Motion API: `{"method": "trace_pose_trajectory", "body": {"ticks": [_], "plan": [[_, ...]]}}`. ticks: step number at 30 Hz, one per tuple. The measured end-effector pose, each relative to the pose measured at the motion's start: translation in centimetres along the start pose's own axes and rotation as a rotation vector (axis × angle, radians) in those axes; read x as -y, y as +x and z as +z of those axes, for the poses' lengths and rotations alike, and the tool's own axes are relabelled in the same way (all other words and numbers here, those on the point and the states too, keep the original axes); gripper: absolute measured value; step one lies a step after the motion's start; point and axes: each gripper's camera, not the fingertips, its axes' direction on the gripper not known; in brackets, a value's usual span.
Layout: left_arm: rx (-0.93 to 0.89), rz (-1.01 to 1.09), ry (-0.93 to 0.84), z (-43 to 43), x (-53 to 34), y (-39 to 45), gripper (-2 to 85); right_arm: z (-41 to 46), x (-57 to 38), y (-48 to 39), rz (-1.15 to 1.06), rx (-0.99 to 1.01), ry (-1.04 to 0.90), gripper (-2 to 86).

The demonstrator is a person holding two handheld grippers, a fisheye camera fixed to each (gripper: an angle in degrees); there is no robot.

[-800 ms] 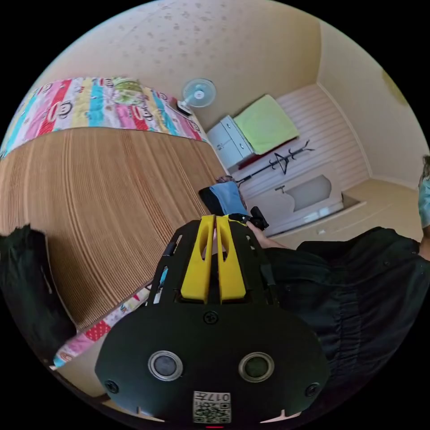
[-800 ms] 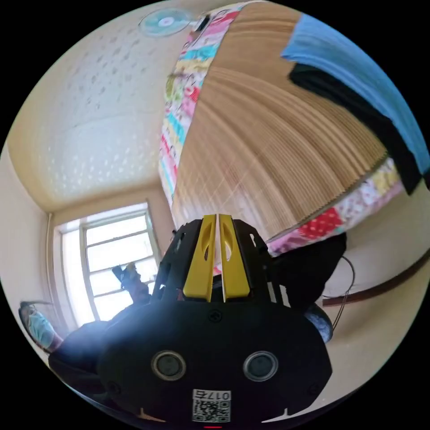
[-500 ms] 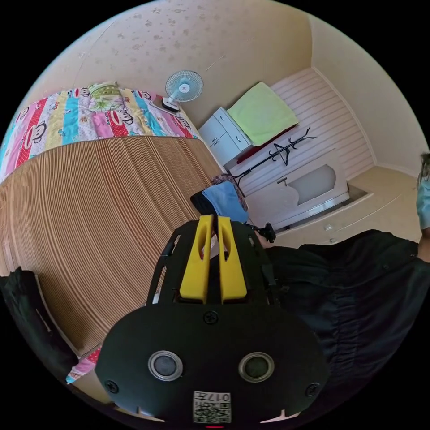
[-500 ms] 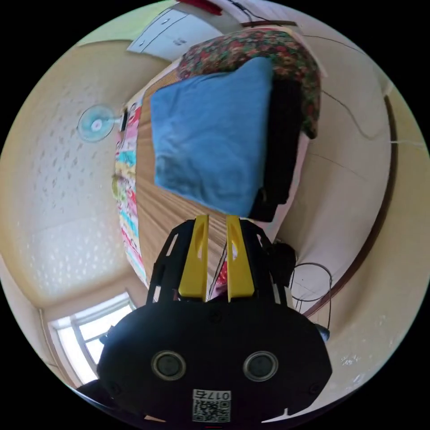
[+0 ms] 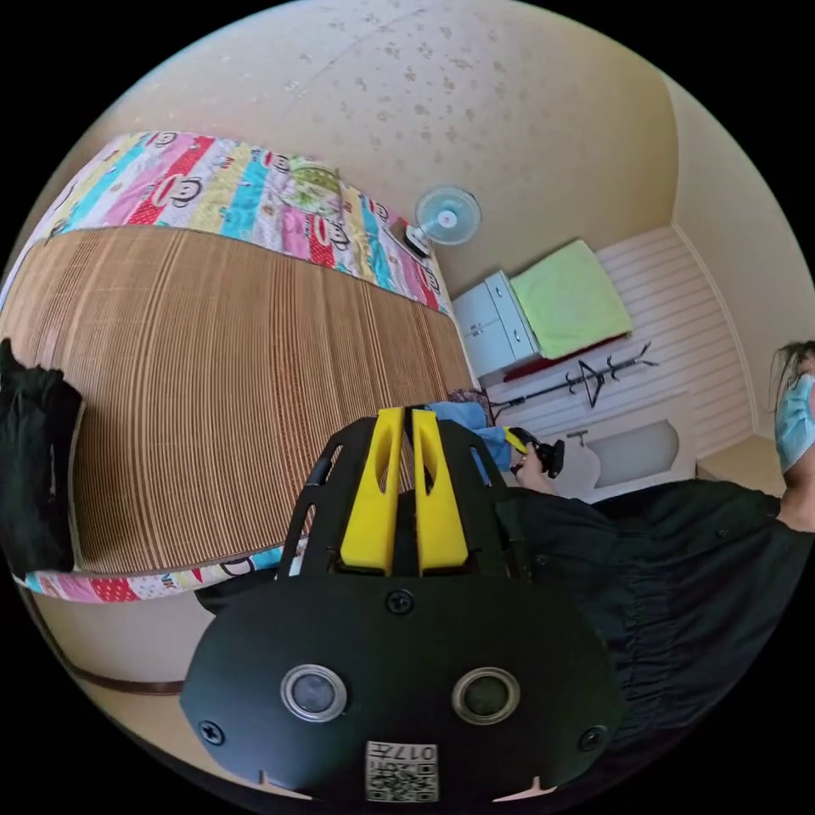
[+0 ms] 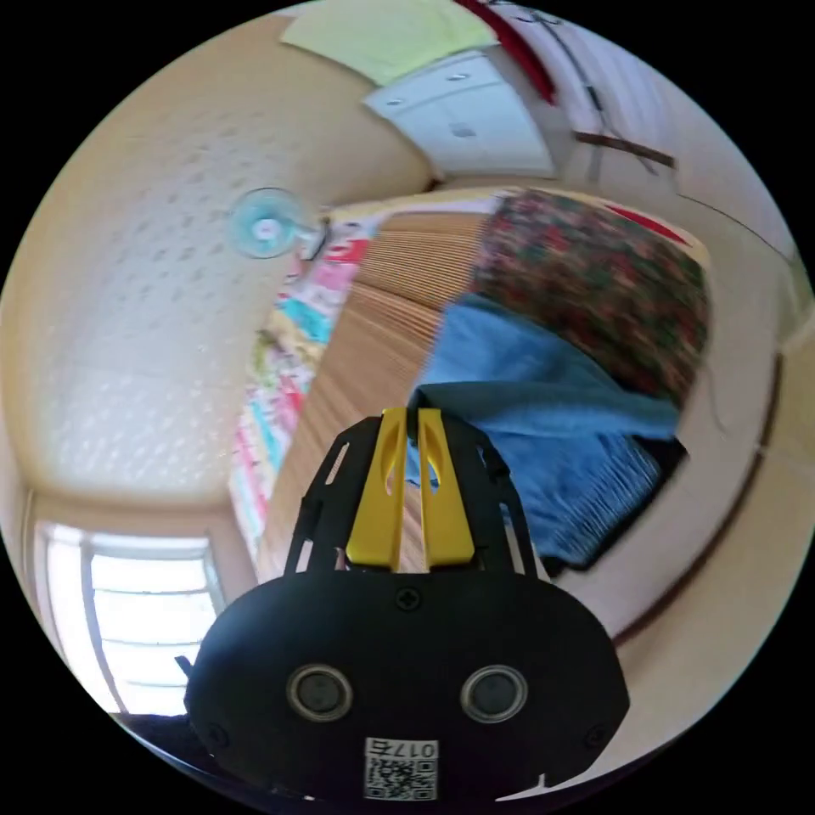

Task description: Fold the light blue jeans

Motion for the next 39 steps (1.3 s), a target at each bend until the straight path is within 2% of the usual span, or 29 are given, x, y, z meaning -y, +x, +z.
{"method": "trace_pose_trajectory", "body": {"ticks": [3, 4, 5, 7, 8, 10, 13, 15, 17, 20, 24, 26, 29, 31, 32, 34, 39], "plan": [[-0.004, -0.051, 0.042, -0.6, 0.3, -1.5, 0.9, 0.8, 4.2, -6.8, -0.301, 0.362, -0.050, 1.8], [0.000, -0.051, 0.051, -0.7, 0.5, -1.5, 0.9, 0.6, 4.4, -8.2, -0.318, 0.345, -0.036, 1.6], [0.012, -0.046, 0.072, -0.9, 0.8, -1.4, 1.0, 0.7, 4.3, -8.5, -0.301, 0.289, -0.035, 1.7], [0.029, -0.030, 0.099, -0.8, 1.1, -1.1, 1.2, 2.1, 2.6, -7.7, -0.235, -0.010, -0.068, 2.3], [0.034, -0.023, 0.106, -0.5, 1.4, -1.0, 1.3, 2.7, 1.9, -6.9, -0.209, -0.081, -0.088, 2.5], [0.032, -0.021, 0.097, 0.5, 1.7, -1.0, 1.7, 5.4, -2.0, -2.2, -0.059, -0.283, -0.195, 5.9], [0.016, -0.021, 0.067, 2.7, 2.1, -1.4, 2.9, 8.2, -9.7, 4.3, 0.167, -0.317, -0.276, 10.9], [0.012, -0.030, 0.038, 4.5, 2.5, -1.8, 3.8, 9.8, -13.8, 6.9, 0.260, -0.310, -0.339, 11.1], [-0.001, -0.036, 0.016, 5.8, 3.2, -2.0, 4.2, 10.2, -17.4, 8.5, 0.351, -0.318, -0.304, 10.5], [-0.023, -0.007, -0.035, 8.0, 4.9, -1.7, 4.6, 11.2, -20.7, 10.3, 0.459, -0.169, -0.226, 10.6], [-0.013, 0.072, -0.111, 10.9, 7.3, 0.0, 4.7, 12.6, -21.8, 10.8, 0.496, -0.117, -0.153, 9.9], [-0.022, 0.101, -0.123, 11.8, 8.0, 0.7, 4.8, 12.4, -21.9, 10.3, 0.482, -0.097, -0.111, 5.7], [-0.031, 0.155, -0.119, 12.6, 8.4, 2.0, 4.8, 11.5, -21.4, 9.2, 0.425, 0.130, -0.034, 2.9], [-0.038, 0.199, -0.118, 13.2, 8.3, 2.8, 4.7, 10.6, -20.0, 6.7, 0.319, 0.382, 0.016, 2.2], [-0.046, 0.234, -0.126, 13.8, 8.2, 3.5, 4.8, 10.4, -19.5, 5.7, 0.281, 0.443, 0.017, 2.1], [-0.073, 0.301, -0.166, 15.2, 8.0, 4.9, 5.0, 9.8, -17.3, 0.4, 0.094, 0.643, -0.024, 1.7], [-0.157, 0.547, -0.273, 19.4, 7.5, 11.7, 6.9, 10.8, -17.4, -14.6, -0.253, 0.759, -0.213, 1.4]]}}
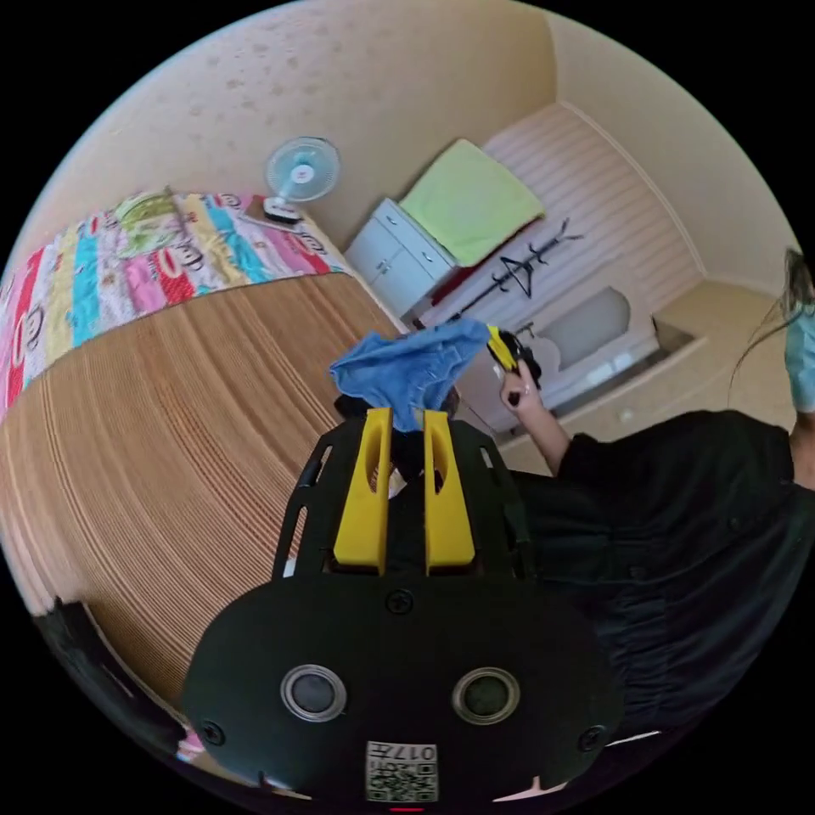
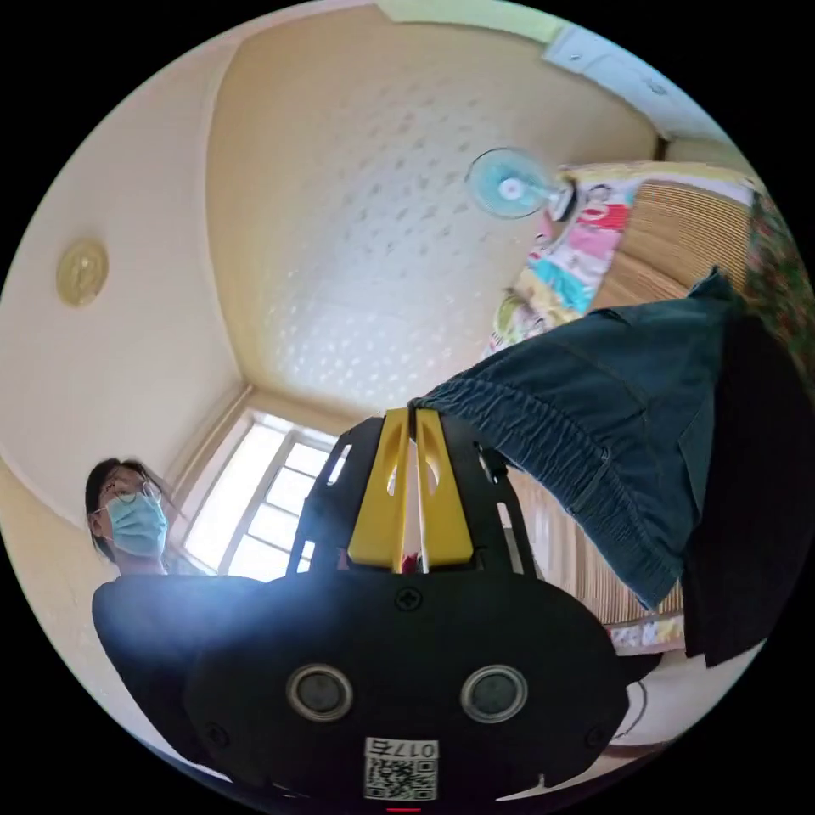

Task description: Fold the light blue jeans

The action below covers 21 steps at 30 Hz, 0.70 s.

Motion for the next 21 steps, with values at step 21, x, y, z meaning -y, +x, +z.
{"method": "trace_pose_trajectory", "body": {"ticks": [21], "plan": [[0.204, 0.592, 0.295, -17.1, 3.4, 20.2, 5.0, 26.2, -13.2, -21.1, -0.552, 0.374, -0.629, 1.4]]}}
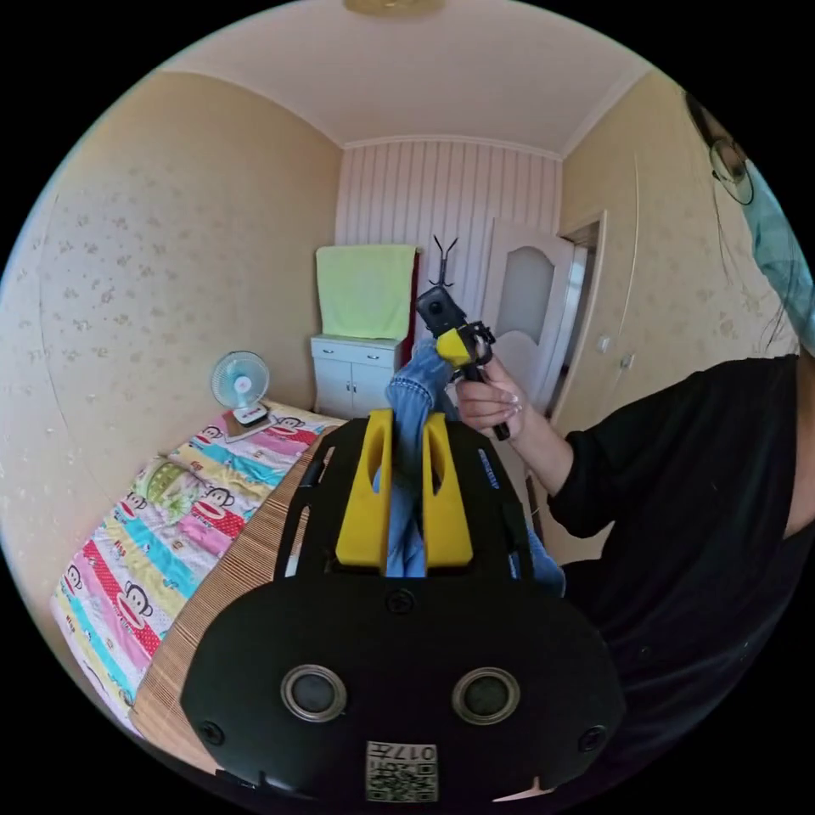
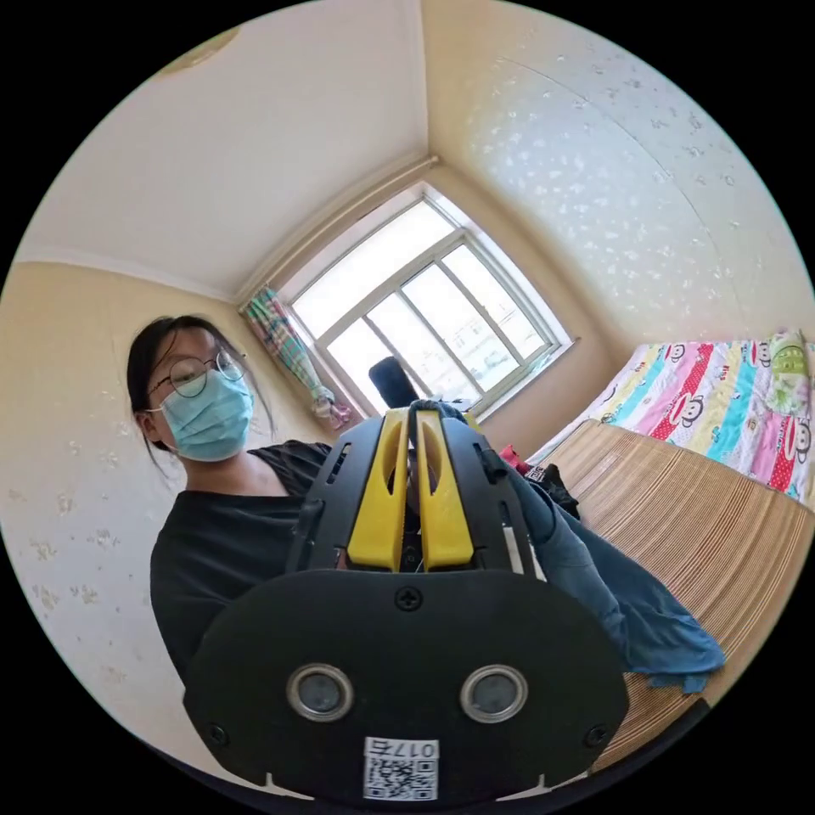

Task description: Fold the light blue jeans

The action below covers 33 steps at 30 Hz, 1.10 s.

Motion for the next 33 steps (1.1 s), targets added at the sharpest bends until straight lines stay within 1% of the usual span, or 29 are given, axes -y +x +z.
{"method": "trace_pose_trajectory", "body": {"ticks": [2, 5, 6, 7, 8, 9, 10, 12, 14, 16, 21, 23, 25, 26, 28, 30, 33], "plan": [[0.006, -0.007, 0.036, -1.6, -0.2, -0.6, 4.5, -0.3, -1.5, -0.2, -0.001, -0.023, 0.046, 1.3], [0.005, -0.055, 0.108, -4.3, 0.2, -1.7, 4.3, -2.7, -5.9, -1.1, -0.020, -0.072, 0.181, 1.1], [-0.003, -0.058, 0.140, -5.4, 0.6, -1.9, 4.3, -3.6, -8.1, -1.4, -0.016, -0.152, 0.218, 1.2], [-0.008, -0.059, 0.155, -5.9, 0.8, -2.0, 4.2, -4.3, -10.4, -1.7, -0.006, -0.281, 0.228, 1.4], [-0.020, -0.061, 0.189, -7.0, 1.3, -2.2, 4.2, -4.4, -11.6, -1.7, 0.007, -0.357, 0.222, 1.6], [-0.028, -0.058, 0.222, -8.1, 1.9, -2.3, 4.2, -4.8, -14.1, -1.3, 0.052, -0.492, 0.209, 2.1], [-0.031, -0.054, 0.236, -8.6, 2.3, -2.3, 4.2, -5.2, -16.8, -0.4, 0.103, -0.580, 0.205, 3.2], [-0.045, -0.029, 0.280, -10.7, 3.7, -2.4, 4.2, -5.8, -20.8, 1.6, 0.166, -0.609, 0.218, 5.2], [-0.082, -0.003, 0.307, -12.1, 4.8, -2.5, 4.2, -6.4, -24.4, 4.3, 0.211, -0.560, 0.242, 7.4], [-0.142, 0.020, 0.328, -13.4, 5.8, -2.7, 4.2, -7.2, -27.8, 8.2, 0.244, -0.441, 0.289, 10.1], [-0.367, 0.046, 0.378, -15.8, 7.4, -4.0, 4.2, -7.9, -29.6, 15.5, 0.176, -0.182, 0.348, 16.2], [-0.434, 0.030, 0.385, -16.2, 7.5, -4.7, 4.2, -7.8, -28.9, 18.5, 0.174, -0.081, 0.314, 18.5], [-0.485, 0.003, 0.391, -16.3, 7.5, -5.4, 4.2, -6.3, -27.4, 21.8, 0.147, 0.075, 0.205, 19.7], [-0.493, -0.017, 0.392, -16.4, 7.3, -5.7, 4.2, -5.7, -27.0, 22.1, 0.124, 0.116, 0.179, 19.5], [-0.462, -0.045, 0.385, -16.8, 7.0, -6.1, 4.2, -4.5, -26.4, 20.7, -0.026, 0.243, 0.162, 17.9], [-0.411, -0.057, 0.396, -18.5, 6.3, -6.4, 4.2, -5.4, -26.6, 19.1, -0.085, 0.242, 0.202, 16.0], [-0.360, -0.059, 0.441, -21.7, 5.5, -6.8, 4.3, -8.9, -26.4, 16.2, -0.135, 0.120, 0.252, 12.6]]}}
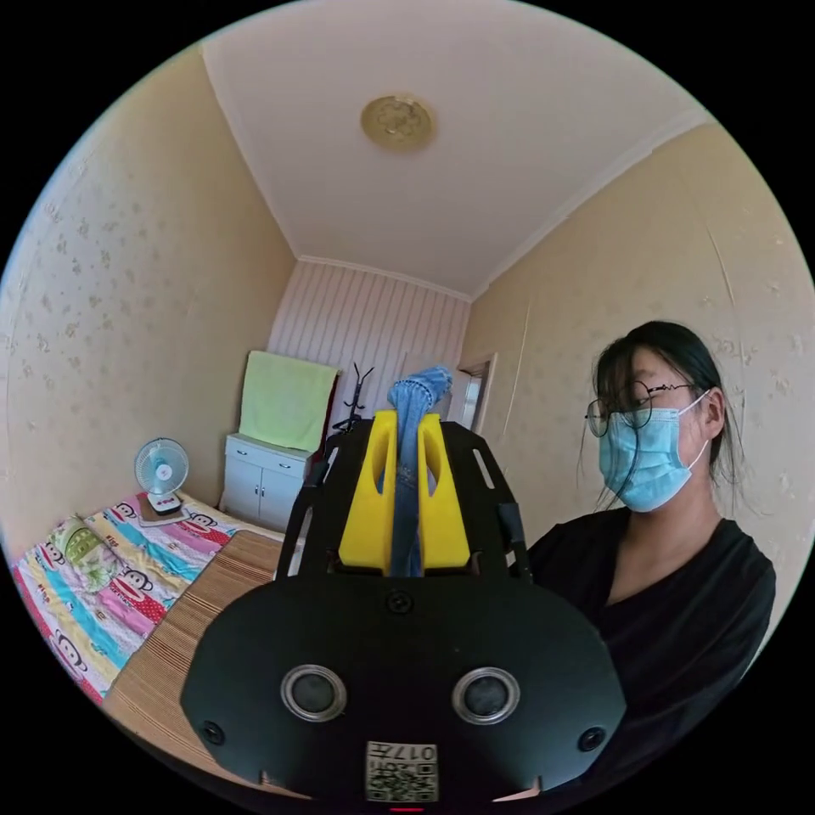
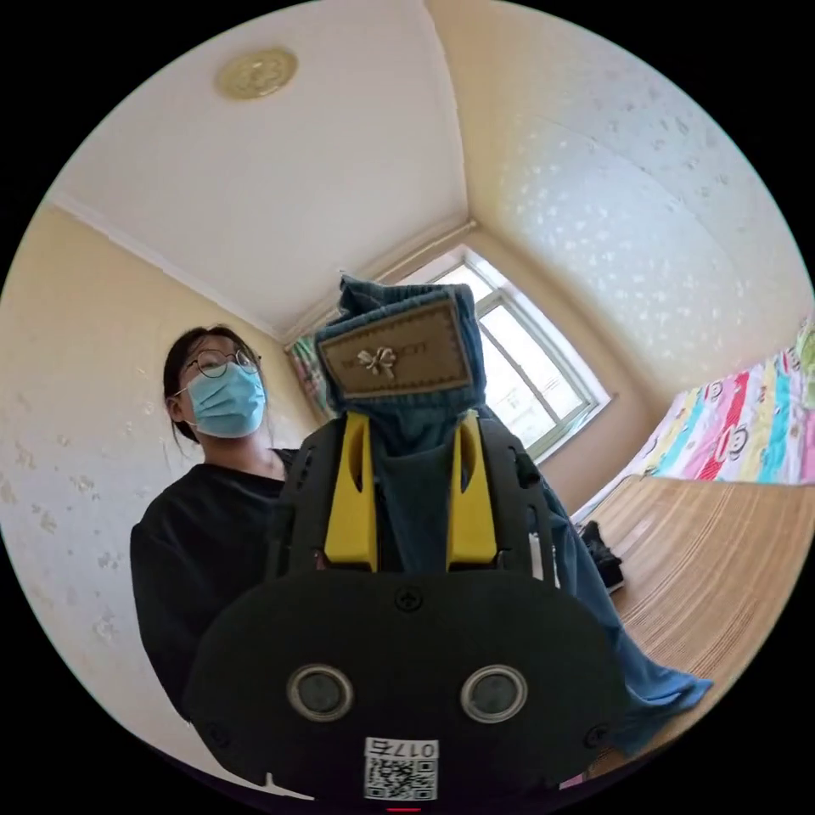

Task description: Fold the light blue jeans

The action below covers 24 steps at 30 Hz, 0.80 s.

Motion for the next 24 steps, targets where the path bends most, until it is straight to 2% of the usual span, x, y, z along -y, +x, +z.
{"method": "trace_pose_trajectory", "body": {"ticks": [6, 11, 15, 20, 24], "plan": [[0.129, 0.054, 0.083, -4.0, 1.1, 2.4, 4.3, -3.2, 3.0, -2.1, -0.084, -0.030, -0.094, 13.5], [0.229, 0.024, 0.095, -4.1, 1.3, 3.2, 4.2, -4.8, 2.0, 1.8, -0.048, 0.108, -0.039, 16.5], [0.324, 0.024, 0.118, -4.3, 1.0, 4.3, 4.2, -3.7, 0.7, 3.8, -0.035, -0.010, -0.159, 17.0], [0.407, 0.074, 0.126, -4.3, 1.1, 6.4, 4.3, -5.4, -3.0, 9.1, 0.087, -0.104, -0.163, 17.6], [0.464, 0.116, 0.145, -4.4, 0.9, 8.3, 4.4, -7.0, -5.8, 13.7, 0.181, -0.016, -0.157, 16.5]]}}
